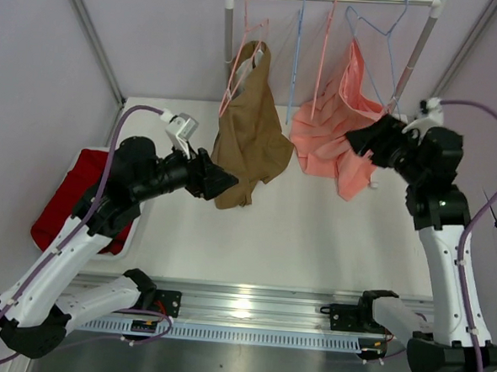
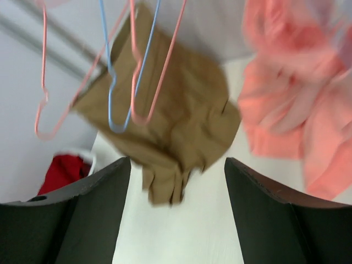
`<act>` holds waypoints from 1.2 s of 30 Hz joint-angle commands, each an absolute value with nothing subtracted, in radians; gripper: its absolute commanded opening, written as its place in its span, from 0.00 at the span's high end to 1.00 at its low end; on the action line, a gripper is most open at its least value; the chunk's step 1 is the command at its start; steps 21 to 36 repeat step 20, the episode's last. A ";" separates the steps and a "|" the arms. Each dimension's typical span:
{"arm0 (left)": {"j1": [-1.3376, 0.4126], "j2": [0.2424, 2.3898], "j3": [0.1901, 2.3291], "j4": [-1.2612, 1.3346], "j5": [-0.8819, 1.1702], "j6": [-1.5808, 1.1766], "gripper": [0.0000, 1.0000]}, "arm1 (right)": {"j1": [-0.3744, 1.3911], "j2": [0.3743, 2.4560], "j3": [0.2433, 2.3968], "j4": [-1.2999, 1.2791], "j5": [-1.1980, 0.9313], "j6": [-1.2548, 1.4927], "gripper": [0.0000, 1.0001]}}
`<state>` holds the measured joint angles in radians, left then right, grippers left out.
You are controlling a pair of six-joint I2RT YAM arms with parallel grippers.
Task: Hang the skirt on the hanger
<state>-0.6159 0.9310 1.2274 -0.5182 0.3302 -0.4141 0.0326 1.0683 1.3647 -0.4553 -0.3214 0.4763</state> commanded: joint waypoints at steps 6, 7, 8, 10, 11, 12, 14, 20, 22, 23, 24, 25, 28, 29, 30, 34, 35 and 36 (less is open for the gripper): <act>-0.614 0.819 1.109 -0.581 0.150 -0.500 0.35 | 0.281 0.867 1.011 -0.534 -0.271 0.522 0.18; -0.615 0.801 1.105 -0.589 0.126 -0.503 0.35 | 0.287 0.848 0.959 -0.541 -0.273 0.515 0.13; -0.614 0.795 1.088 -0.600 0.115 -0.506 0.35 | 0.288 0.835 0.941 -0.552 -0.276 0.509 0.01; -0.615 0.781 1.069 -0.615 0.082 -0.506 0.35 | 0.290 0.813 0.916 -0.601 -0.259 0.479 0.01; -0.615 0.779 1.062 -0.629 0.074 -0.503 0.35 | 0.290 0.810 0.914 -0.617 -0.258 0.469 0.01; -0.615 0.778 1.057 -0.635 0.068 -0.503 0.35 | 0.290 0.813 0.916 -0.633 -0.250 0.457 0.01; -0.615 0.772 1.045 -0.641 0.052 -0.503 0.35 | 0.290 0.825 0.922 -0.667 -0.255 0.433 0.01; -0.615 0.744 0.986 -0.609 0.032 -0.534 0.35 | 0.291 0.839 0.913 -0.658 -0.290 0.426 0.00; -0.615 0.744 0.986 -0.609 0.032 -0.534 0.35 | 0.291 0.839 0.913 -0.658 -0.290 0.426 0.00; -0.615 0.744 0.986 -0.609 0.032 -0.534 0.35 | 0.291 0.839 0.913 -0.658 -0.290 0.426 0.00; -0.615 0.744 0.986 -0.609 0.032 -0.534 0.35 | 0.291 0.839 0.913 -0.658 -0.290 0.426 0.00; -0.615 0.744 0.986 -0.609 0.032 -0.534 0.35 | 0.291 0.839 0.913 -0.658 -0.290 0.426 0.00; -0.615 0.744 0.986 -0.609 0.032 -0.534 0.35 | 0.291 0.839 0.913 -0.658 -0.290 0.426 0.00; -0.615 0.744 0.986 -0.609 0.032 -0.534 0.35 | 0.291 0.839 0.913 -0.658 -0.290 0.426 0.00; -0.615 0.744 0.986 -0.609 0.032 -0.534 0.35 | 0.291 0.839 0.913 -0.658 -0.290 0.426 0.00; -0.615 0.744 0.986 -0.609 0.032 -0.534 0.35 | 0.291 0.839 0.913 -0.658 -0.290 0.426 0.00; -0.615 0.744 0.986 -0.609 0.032 -0.534 0.35 | 0.291 0.839 0.913 -0.658 -0.290 0.426 0.00; -0.615 0.744 0.986 -0.609 0.032 -0.534 0.35 | 0.291 0.839 0.913 -0.658 -0.290 0.426 0.00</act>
